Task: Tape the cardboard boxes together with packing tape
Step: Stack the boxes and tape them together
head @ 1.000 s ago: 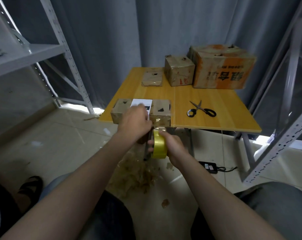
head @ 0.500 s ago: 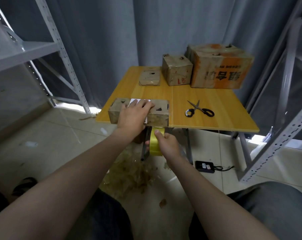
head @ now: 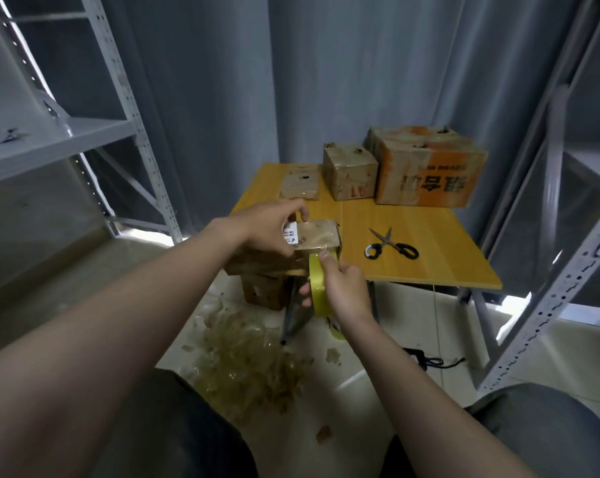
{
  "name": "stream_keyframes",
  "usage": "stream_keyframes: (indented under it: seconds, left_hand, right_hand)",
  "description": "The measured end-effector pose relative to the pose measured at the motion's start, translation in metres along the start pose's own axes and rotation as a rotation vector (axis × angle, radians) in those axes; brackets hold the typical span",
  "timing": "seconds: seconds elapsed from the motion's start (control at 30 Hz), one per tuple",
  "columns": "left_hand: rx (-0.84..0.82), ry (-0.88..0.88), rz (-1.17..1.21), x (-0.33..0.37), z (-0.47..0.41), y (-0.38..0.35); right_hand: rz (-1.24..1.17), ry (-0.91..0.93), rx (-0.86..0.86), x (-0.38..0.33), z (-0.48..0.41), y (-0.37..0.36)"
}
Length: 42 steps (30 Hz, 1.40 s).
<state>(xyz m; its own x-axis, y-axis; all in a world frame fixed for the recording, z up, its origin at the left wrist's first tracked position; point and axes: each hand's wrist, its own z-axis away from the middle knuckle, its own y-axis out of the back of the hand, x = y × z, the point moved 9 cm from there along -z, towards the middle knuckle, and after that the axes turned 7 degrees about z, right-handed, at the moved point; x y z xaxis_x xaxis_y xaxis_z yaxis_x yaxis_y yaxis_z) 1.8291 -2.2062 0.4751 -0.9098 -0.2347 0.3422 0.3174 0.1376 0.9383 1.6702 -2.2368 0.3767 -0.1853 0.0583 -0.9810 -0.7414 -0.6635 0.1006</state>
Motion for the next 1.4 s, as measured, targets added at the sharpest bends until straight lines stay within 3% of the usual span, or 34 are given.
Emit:
stream_keyframes:
  seconds: [0.27,0.47,0.6,0.8,1.03,1.4]
  left_hand:
    - [0.075,0.100,0.177,-0.043,-0.011,-0.008]
    - [0.161,0.089,0.033,-0.049,-0.013,-0.010]
    - [0.167,0.050,0.020,-0.050,-0.007,-0.012]
    - [0.165,0.049,0.024,-0.052,-0.004,-0.014]
    - [0.141,0.055,0.013,-0.053,-0.002,-0.015]
    - [0.088,0.070,0.014,-0.052,-0.006,-0.011]
  right_hand:
    - [-0.064,0.115,-0.051,-0.028,-0.010,0.005]
    - [-0.050,0.138,-0.065,-0.028,-0.023,-0.001]
    - [-0.019,0.189,-0.005,-0.015,-0.020,-0.001]
    - [-0.007,0.127,0.097,0.001,-0.007,-0.006]
    - [0.005,-0.064,0.058,0.037,0.007,-0.005]
    - [0.000,0.109,0.121,0.023,0.033,-0.002]
